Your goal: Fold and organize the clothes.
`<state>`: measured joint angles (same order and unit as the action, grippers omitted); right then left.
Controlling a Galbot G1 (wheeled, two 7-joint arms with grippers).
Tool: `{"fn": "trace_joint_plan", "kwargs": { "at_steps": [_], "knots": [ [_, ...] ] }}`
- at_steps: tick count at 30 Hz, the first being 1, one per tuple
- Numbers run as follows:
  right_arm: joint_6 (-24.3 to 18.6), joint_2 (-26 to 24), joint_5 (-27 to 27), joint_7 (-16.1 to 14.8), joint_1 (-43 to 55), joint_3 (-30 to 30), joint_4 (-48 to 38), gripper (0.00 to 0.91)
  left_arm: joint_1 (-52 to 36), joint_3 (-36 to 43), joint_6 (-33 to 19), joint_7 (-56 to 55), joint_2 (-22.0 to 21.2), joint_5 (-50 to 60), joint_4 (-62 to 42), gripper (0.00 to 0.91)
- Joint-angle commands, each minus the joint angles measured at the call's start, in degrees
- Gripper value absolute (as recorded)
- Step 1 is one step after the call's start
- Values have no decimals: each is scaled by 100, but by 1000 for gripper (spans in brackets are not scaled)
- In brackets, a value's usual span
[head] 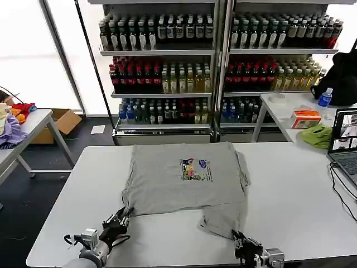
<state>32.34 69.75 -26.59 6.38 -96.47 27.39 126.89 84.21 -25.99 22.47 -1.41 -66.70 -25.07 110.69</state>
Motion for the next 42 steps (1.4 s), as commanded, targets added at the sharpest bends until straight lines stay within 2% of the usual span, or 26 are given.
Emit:
{"fn": "trace_joint_plan", "kwargs": {
  "at_steps": [1, 6, 11, 19, 25, 33, 37, 42],
  "knots": [
    [-130, -22, -147, -359, -12, 159, 84, 0, 188, -126, -48, -142, -256, -22, 319, 20],
    [-129, -43, -227, -470, -318, 357, 368, 0, 584, -366, 27, -222, -621, 57, 935, 20],
    [-301, -59, -220, -598, -1191, 551, 927, 0, 975, -576, 85, -239, -693, 102, 1463, 20],
    [-332, -115, -111, -600, -2181, 691, 1311, 0, 1652, -1002, 231, -156, -604, 177, 2006, 20],
    [-544, -179, 34, -649, -2545, 736, 1384, 0, 1944, -1230, 429, -97, -434, 159, 2186, 20],
    [-1204, -29, -164, -488, -1610, 628, 1300, 0, 1755, -1139, 660, 17, -135, -3, 2155, 20],
    [-1240, 189, -137, -352, -759, 440, 992, 0, 1103, -957, 1017, 91, 37, -343, 1753, 20],
    [-1175, 205, -335, -50, 138, 323, 629, 0, 637, -773, 1066, 82, 299, -810, 1314, 20]
  ]
}}
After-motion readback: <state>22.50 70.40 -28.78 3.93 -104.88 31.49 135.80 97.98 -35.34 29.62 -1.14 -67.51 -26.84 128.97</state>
